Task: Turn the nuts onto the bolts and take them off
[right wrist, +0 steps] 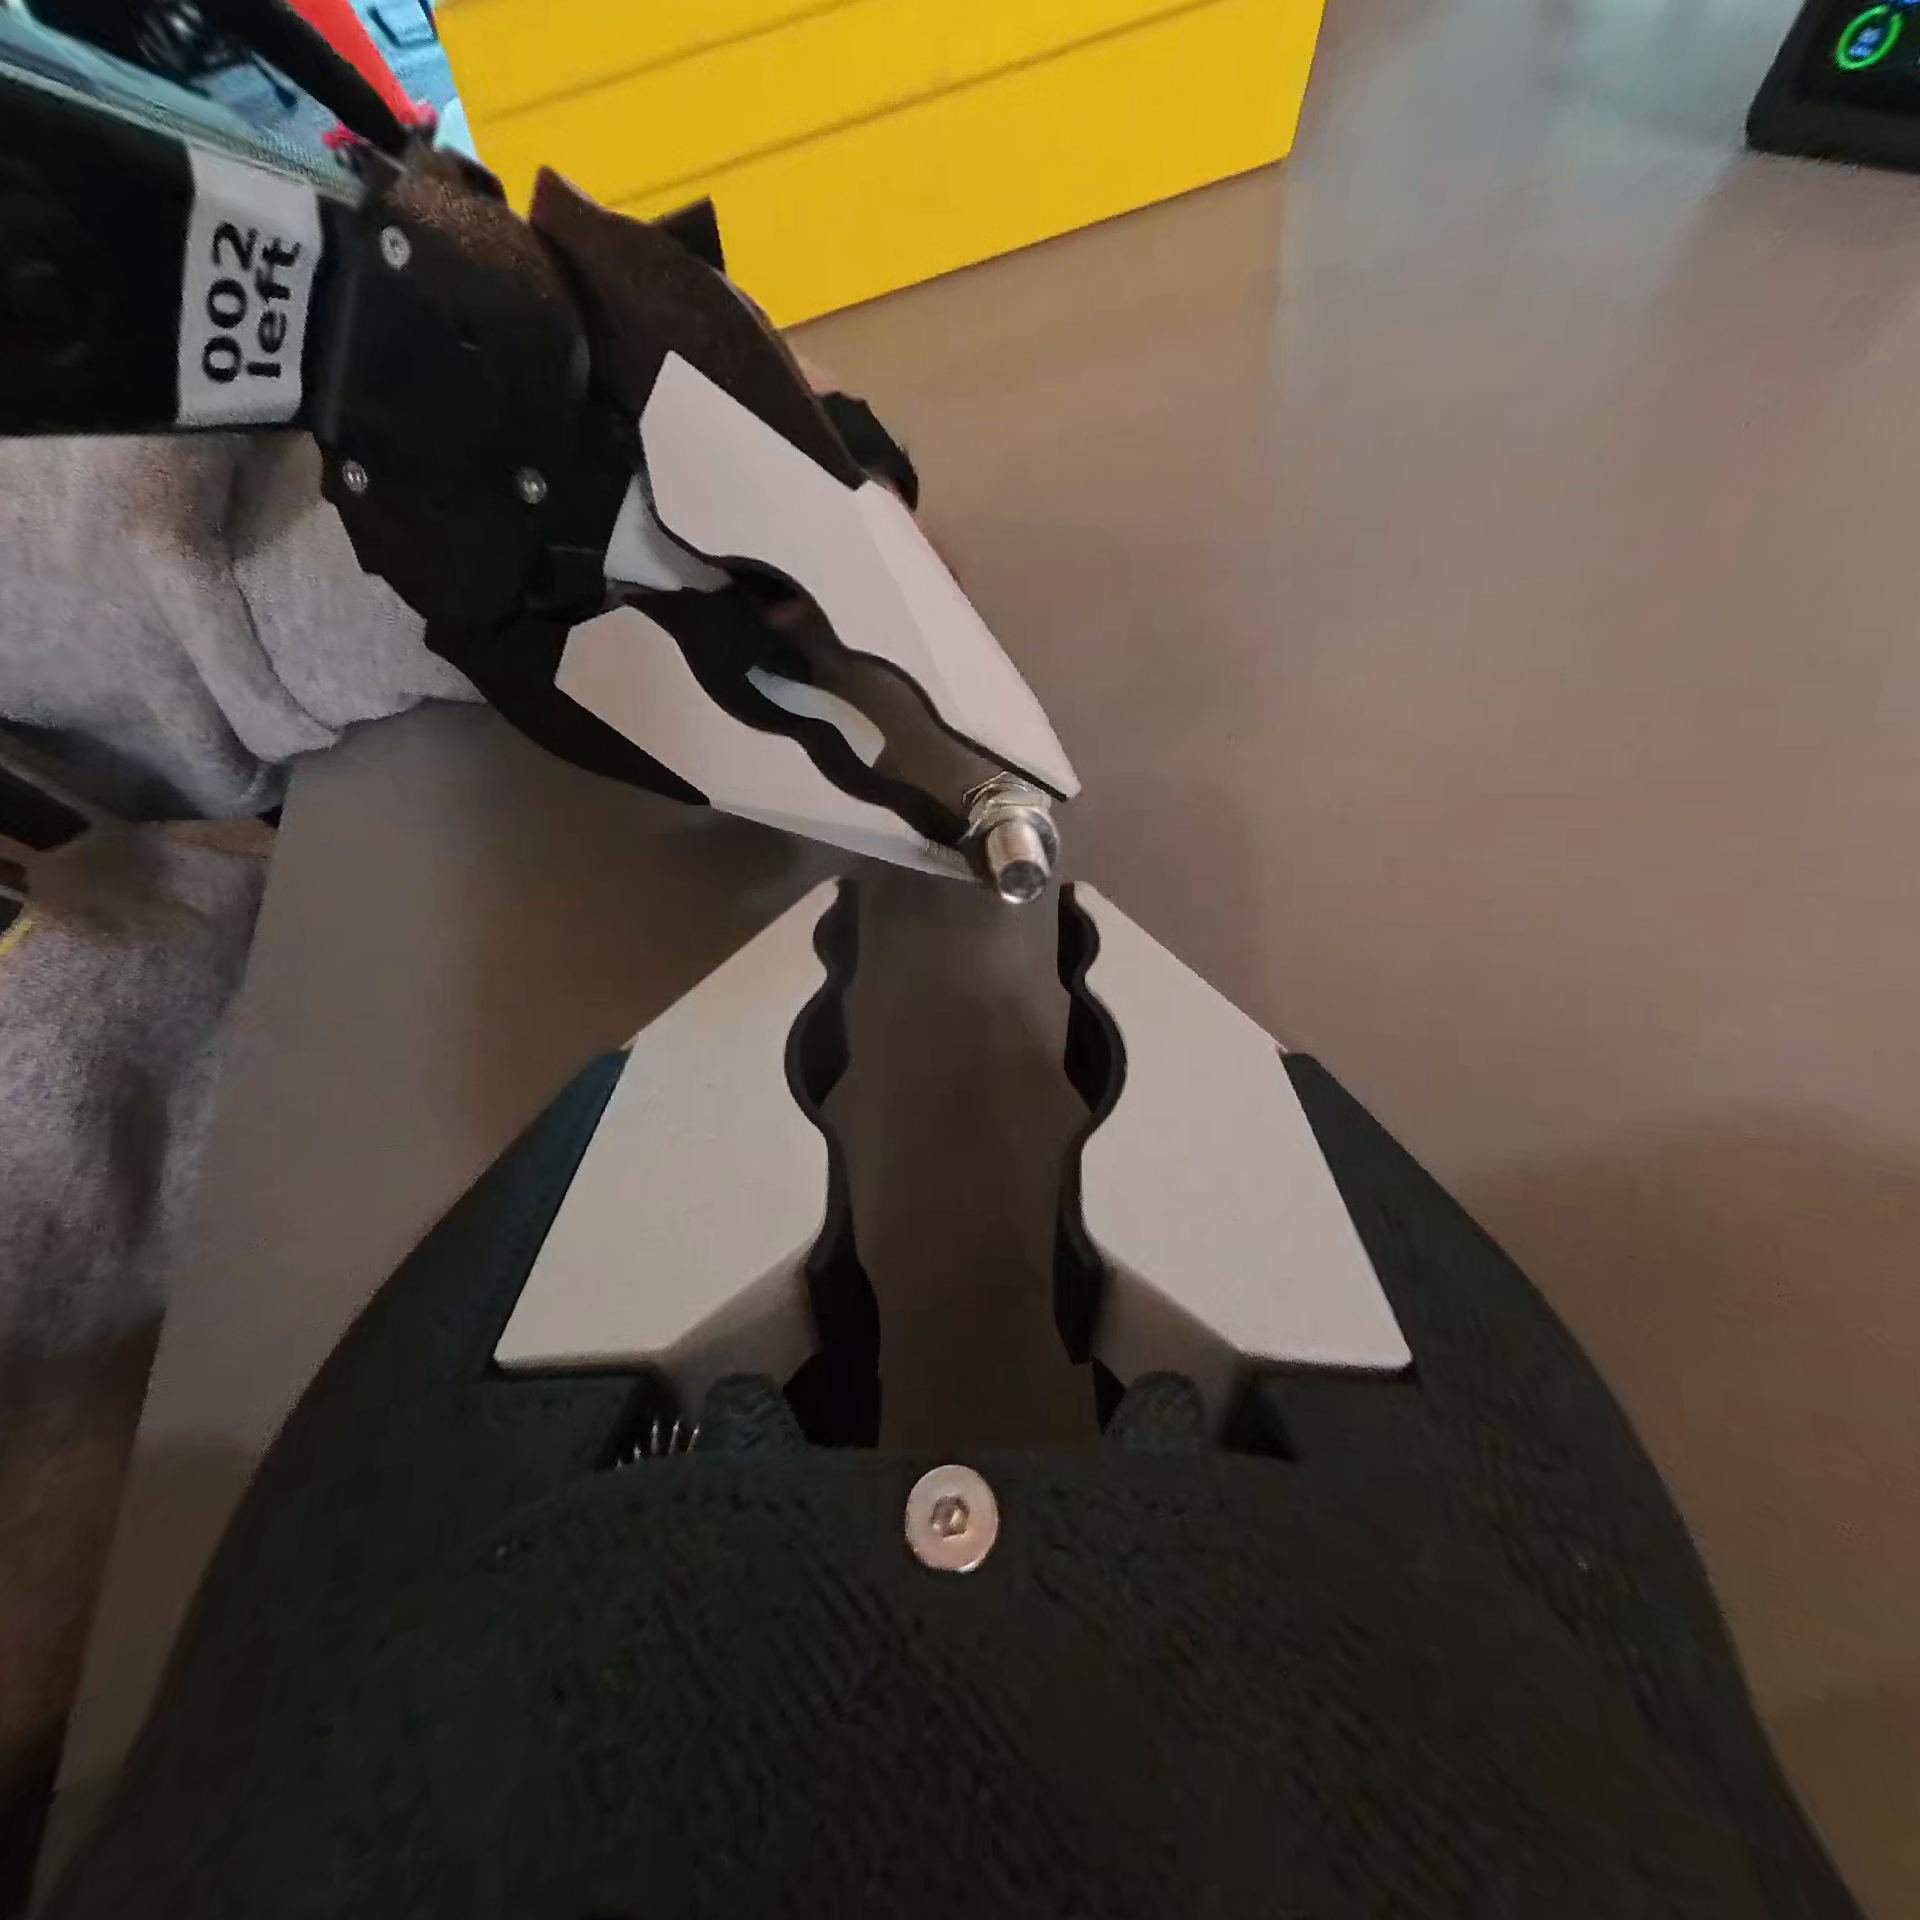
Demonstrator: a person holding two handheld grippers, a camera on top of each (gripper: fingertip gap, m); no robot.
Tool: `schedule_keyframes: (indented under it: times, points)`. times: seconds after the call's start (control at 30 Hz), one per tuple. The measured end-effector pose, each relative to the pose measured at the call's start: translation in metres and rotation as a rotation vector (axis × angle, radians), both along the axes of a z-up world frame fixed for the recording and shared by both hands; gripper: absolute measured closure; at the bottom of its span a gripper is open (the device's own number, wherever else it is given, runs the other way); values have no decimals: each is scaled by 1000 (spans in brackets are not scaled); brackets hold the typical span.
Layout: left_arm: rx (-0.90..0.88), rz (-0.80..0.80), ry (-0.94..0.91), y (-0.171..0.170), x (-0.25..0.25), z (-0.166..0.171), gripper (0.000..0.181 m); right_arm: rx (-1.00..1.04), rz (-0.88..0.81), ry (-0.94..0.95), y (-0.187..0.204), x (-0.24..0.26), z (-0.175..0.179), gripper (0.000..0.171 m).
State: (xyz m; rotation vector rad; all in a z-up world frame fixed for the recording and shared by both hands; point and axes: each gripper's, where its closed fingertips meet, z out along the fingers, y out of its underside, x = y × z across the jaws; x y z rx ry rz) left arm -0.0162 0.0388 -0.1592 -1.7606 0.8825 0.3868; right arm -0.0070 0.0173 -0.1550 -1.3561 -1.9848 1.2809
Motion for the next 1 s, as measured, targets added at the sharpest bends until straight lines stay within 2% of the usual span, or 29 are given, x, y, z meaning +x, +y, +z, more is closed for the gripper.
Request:
schedule_keyframes:
  times: [0.07,0.13,0.2,0.23,0.4,0.53,0.63,0.7,0.73,0.77,0.87,1.0]
  points:
    - [-4,-7,13,0,1,0,165,23,13,14,-3,-1,1,132]
    - [-8,-11,33,-1,1,-1,165,79,44,127,-10,-6,13,126]
    - [-12,-4,46,-1,1,-2,165,96,132,268,-29,-3,32,132]
    - [-11,-4,46,-1,1,-1,165,89,122,283,-29,-2,36,131]
    - [-11,0,44,-1,0,0,165,50,-20,54,8,2,8,120]
    - [-12,-1,53,-1,1,0,165,68,25,-29,0,5,-8,121]
    - [-12,-5,64,-2,1,0,165,107,74,90,-12,-3,8,115]
    - [-12,-3,71,-2,1,0,165,107,181,265,-35,-1,34,122]
    - [-10,-4,66,-2,1,1,165,123,165,316,-35,-2,41,122]
    - [-10,-4,57,-2,1,1,165,161,108,307,-24,-5,38,122]
    - [-9,-2,54,-2,1,2,165,221,1,110,8,1,5,120]
    - [-10,-3,56,-3,1,2,165,192,17,-19,6,5,-14,122]
